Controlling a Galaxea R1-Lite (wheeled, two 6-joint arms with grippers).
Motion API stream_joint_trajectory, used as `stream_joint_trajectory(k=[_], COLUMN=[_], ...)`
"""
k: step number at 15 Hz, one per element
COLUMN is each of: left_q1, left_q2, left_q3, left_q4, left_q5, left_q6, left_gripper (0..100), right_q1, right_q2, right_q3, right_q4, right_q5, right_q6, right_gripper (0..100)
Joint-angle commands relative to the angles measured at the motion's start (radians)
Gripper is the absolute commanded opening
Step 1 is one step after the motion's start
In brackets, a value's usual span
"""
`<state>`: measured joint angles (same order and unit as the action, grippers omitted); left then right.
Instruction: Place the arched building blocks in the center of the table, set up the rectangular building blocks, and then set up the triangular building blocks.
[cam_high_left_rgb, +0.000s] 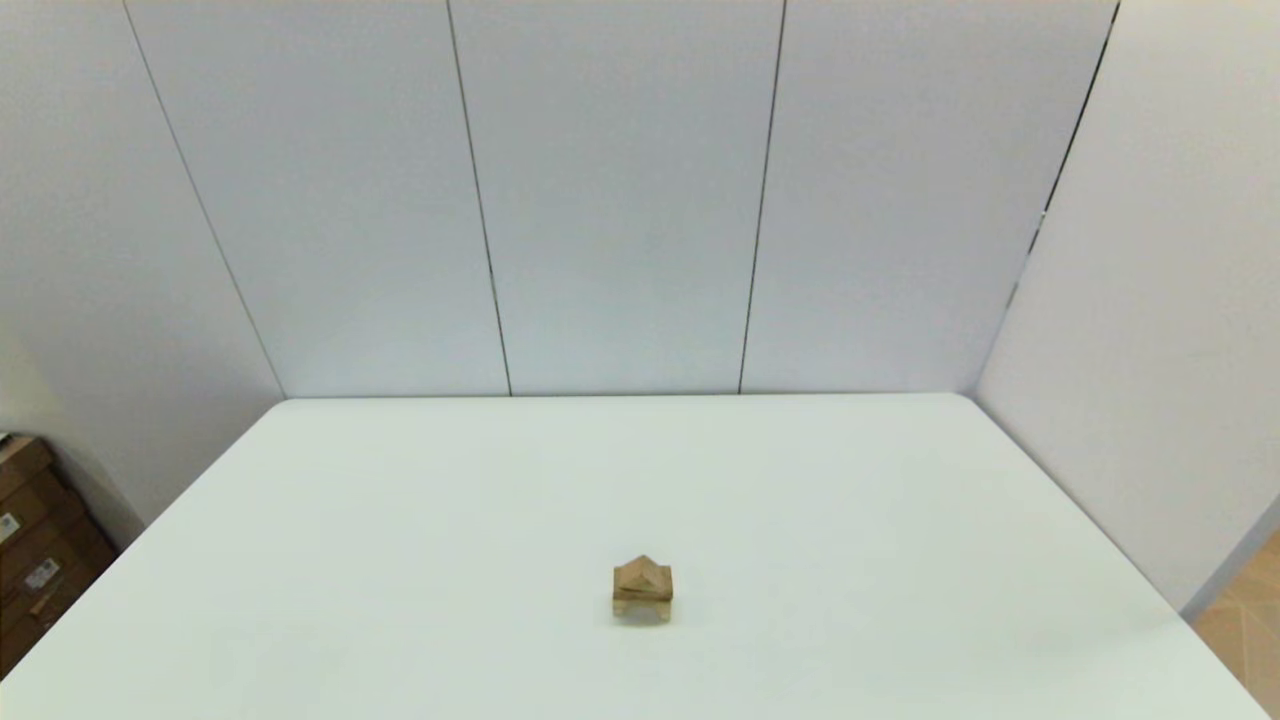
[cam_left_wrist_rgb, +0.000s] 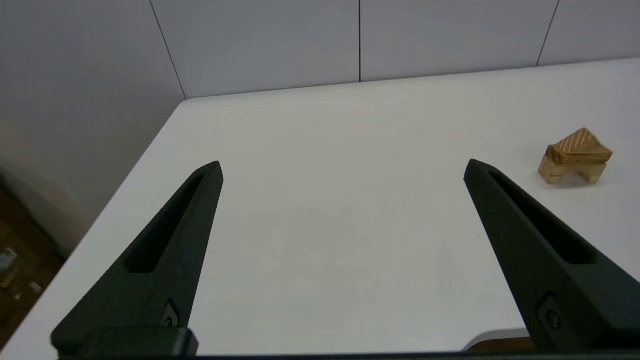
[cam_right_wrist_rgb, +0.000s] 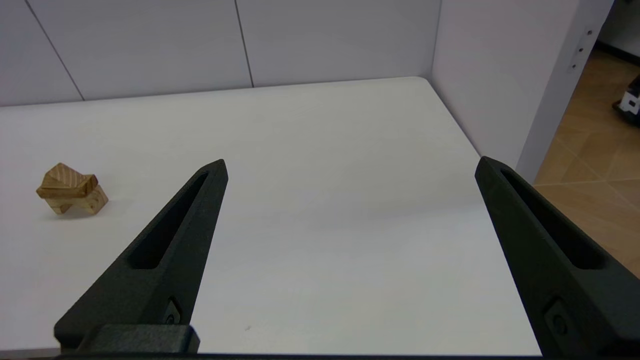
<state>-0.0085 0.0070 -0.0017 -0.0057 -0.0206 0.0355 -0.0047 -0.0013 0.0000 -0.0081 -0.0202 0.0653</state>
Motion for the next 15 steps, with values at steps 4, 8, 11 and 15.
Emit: stream_joint_trajectory(k=[4, 8, 11, 15], left_q1=[0.001, 0.001, 0.001, 0.001], left_q2=[-0.007, -0.007, -0.007, -0.007], left_q3=[0.0, 0.0, 0.0, 0.0], left_q4=[0.003, 0.001, 0.001, 0.001], left_q5=[0.001, 0.002, 0.002, 0.002], left_q6=[-0.043, -0.043, -0.043, -0.043], left_gripper=[100, 100, 100, 100], right_q1=[0.0, 0.0, 0.0, 0.0], right_q2=[0.001, 0.001, 0.001, 0.001], right_q3=[0.0, 0.0, 0.002, 0.0], right_q4=[0.0, 0.0, 0.0, 0.0], right_q5=[-0.001, -0.001, -0.001, -0.001], right_q6=[-0.001, 0.001, 0.001, 0.001], right_gripper=[100, 100, 100, 100])
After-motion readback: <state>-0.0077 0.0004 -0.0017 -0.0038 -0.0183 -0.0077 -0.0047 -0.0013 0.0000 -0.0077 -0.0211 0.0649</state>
